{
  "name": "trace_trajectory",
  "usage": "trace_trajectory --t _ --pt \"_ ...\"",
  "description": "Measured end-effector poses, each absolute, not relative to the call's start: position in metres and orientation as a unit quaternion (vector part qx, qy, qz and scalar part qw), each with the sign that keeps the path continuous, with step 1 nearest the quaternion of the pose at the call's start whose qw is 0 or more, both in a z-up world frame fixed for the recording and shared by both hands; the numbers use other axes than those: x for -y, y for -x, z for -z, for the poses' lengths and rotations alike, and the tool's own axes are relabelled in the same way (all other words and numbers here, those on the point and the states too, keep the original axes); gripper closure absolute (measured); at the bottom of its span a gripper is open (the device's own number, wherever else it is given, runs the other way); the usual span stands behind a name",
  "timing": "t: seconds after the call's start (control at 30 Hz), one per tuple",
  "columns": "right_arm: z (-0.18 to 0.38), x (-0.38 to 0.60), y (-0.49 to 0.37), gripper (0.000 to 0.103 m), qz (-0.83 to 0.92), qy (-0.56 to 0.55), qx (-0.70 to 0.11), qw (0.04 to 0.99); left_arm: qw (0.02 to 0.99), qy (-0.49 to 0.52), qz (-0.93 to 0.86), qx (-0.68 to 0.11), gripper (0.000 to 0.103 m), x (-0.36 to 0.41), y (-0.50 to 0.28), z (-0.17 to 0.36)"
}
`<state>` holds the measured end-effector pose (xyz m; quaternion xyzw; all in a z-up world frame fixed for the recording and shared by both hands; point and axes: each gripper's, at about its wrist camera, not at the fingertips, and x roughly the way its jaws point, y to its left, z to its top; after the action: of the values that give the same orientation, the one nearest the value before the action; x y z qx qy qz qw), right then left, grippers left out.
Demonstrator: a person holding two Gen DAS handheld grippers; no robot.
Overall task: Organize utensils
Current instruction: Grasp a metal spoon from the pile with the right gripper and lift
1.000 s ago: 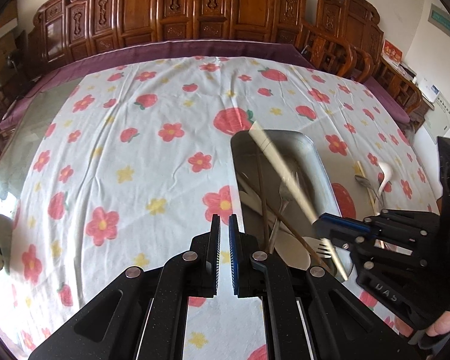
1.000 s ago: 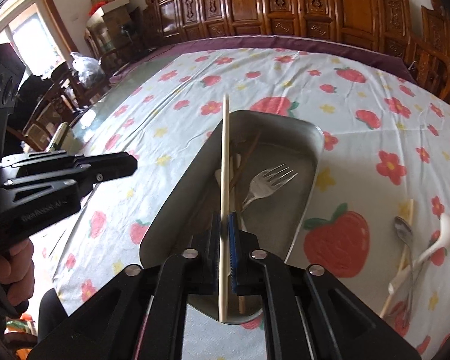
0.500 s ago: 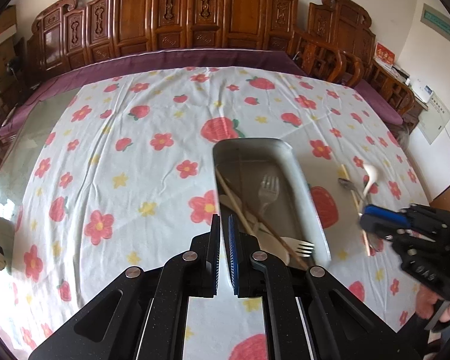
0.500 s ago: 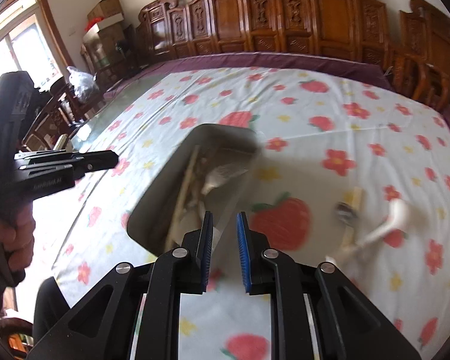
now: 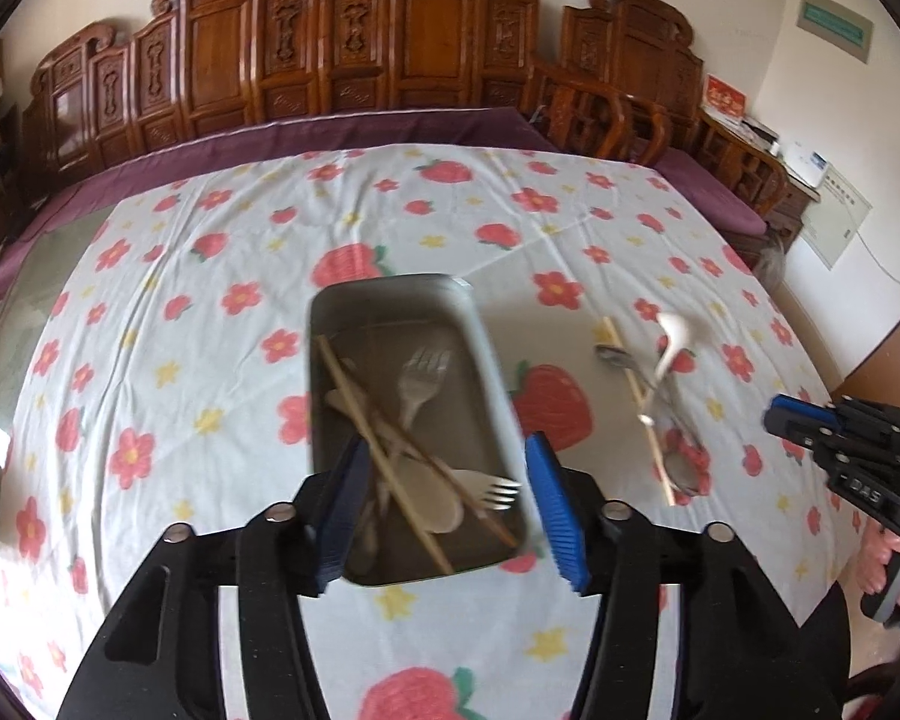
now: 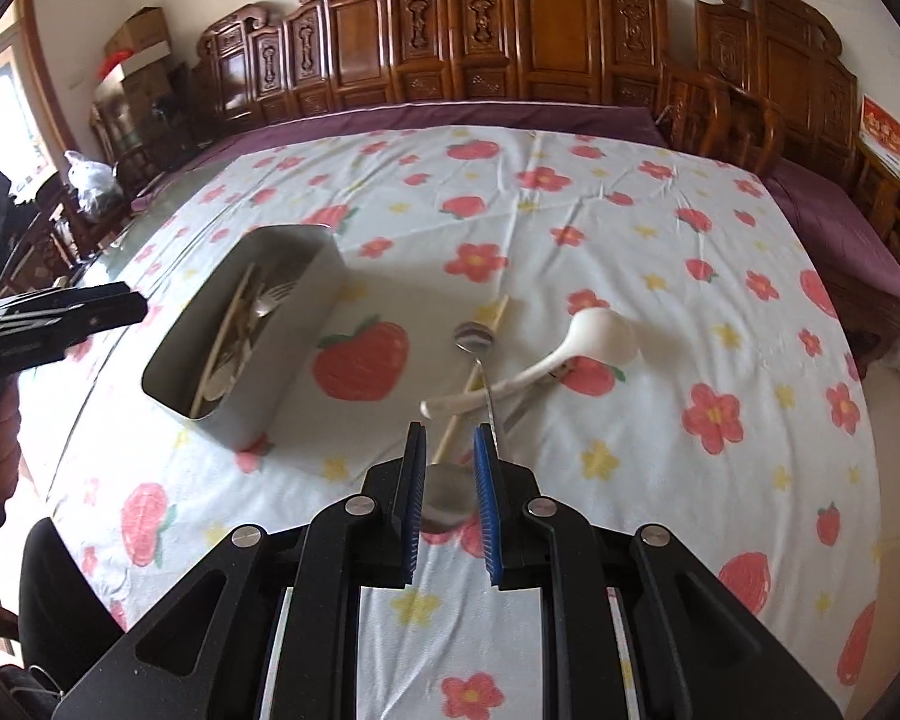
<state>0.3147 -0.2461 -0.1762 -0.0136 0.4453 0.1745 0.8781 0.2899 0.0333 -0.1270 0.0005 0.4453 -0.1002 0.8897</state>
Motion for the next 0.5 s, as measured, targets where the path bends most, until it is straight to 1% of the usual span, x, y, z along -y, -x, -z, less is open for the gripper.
trace_trajectory --t 0.03,0.1,0.27,0.5 --pt "0.180 0.248 -0.318 0.084 -0.171 0.013 -0.446 0.879 0.891 -0.004 0.102 -0.443 0.044 -0.029 -0.290 0.127" --pt "0.186 0.249 -0.324 0.082 -0.167 0.010 -0.449 0.878 0.892 -0.011 0.108 -0.439 0.044 -0.018 -0.288 0.128" --pt "0.203 0.247 -0.339 0.082 -0.167 0.020 -0.460 0.872 0.887 -0.015 0.128 -0.444 0.044 0.007 -0.287 0.134" --pt "0.228 0.234 -0.365 0.082 -0.182 0.066 -0.481 0.855 0.881 -0.026 0.134 -0.452 0.044 0.026 -0.283 0.144"
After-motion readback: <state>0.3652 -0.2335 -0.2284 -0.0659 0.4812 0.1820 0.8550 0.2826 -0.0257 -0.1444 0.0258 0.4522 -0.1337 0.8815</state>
